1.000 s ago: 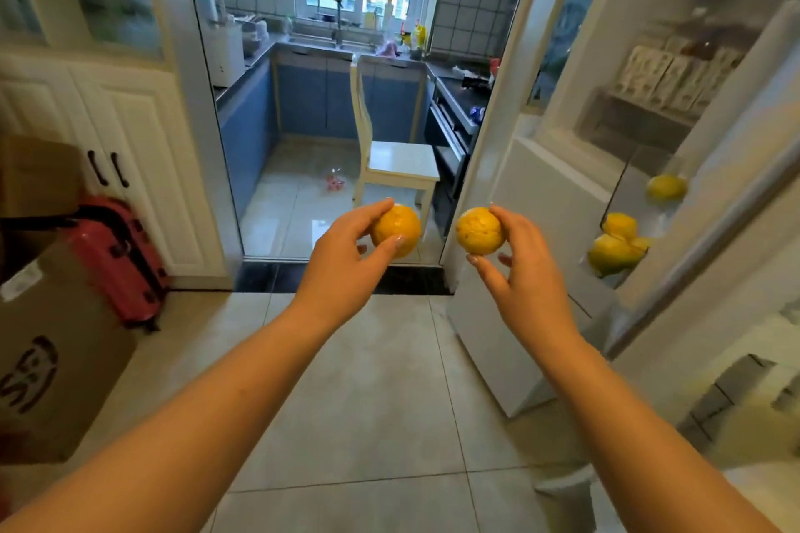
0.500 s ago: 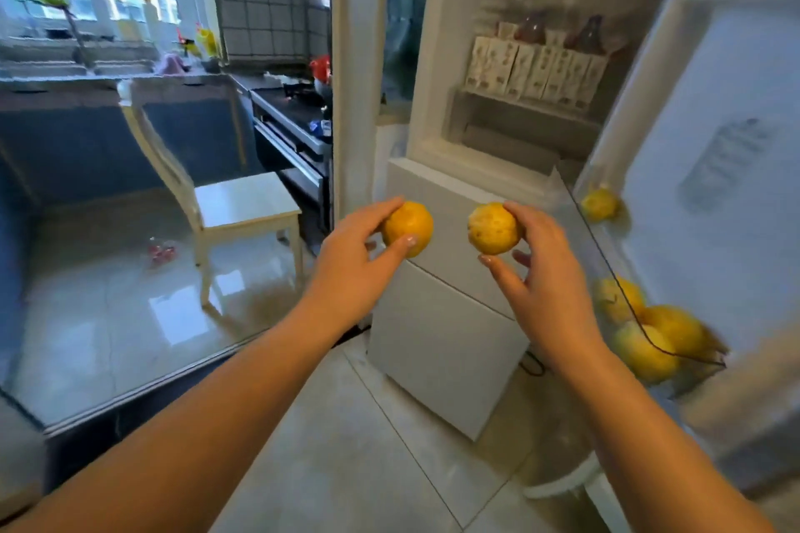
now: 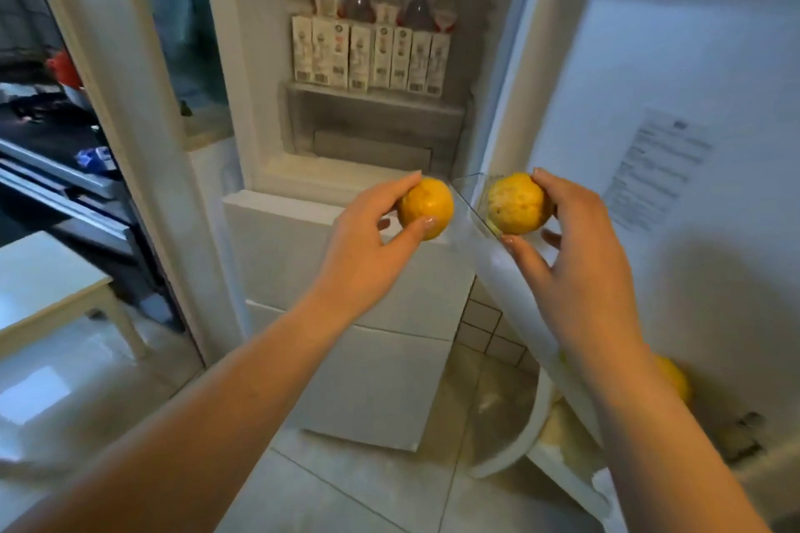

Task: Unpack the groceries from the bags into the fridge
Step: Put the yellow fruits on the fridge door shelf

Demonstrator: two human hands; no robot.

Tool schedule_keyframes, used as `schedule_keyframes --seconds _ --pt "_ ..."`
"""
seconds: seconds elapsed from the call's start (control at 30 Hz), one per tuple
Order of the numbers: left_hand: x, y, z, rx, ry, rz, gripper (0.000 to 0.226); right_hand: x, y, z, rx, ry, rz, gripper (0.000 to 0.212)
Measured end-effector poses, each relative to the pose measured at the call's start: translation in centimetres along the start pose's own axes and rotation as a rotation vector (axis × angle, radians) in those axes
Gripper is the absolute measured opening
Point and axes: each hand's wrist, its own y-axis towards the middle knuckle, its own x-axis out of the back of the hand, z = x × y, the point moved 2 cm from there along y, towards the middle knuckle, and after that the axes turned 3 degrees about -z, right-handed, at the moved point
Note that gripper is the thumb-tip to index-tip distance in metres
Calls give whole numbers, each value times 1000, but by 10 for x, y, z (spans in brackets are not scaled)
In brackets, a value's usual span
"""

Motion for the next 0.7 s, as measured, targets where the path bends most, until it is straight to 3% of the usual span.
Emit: schedule_keyframes --seconds 0.2,0.5,0.7 --pt "-23 59 16 -113 -29 101 53 -1 22 -11 -96 -160 -83 60" --pt "-63 137 35 -373 -143 577 61 -10 31 -28 -220 -502 -22 62" --pt "-93 164 36 -541 -87 857 59 -14 29 -30 -277 -685 -30 62"
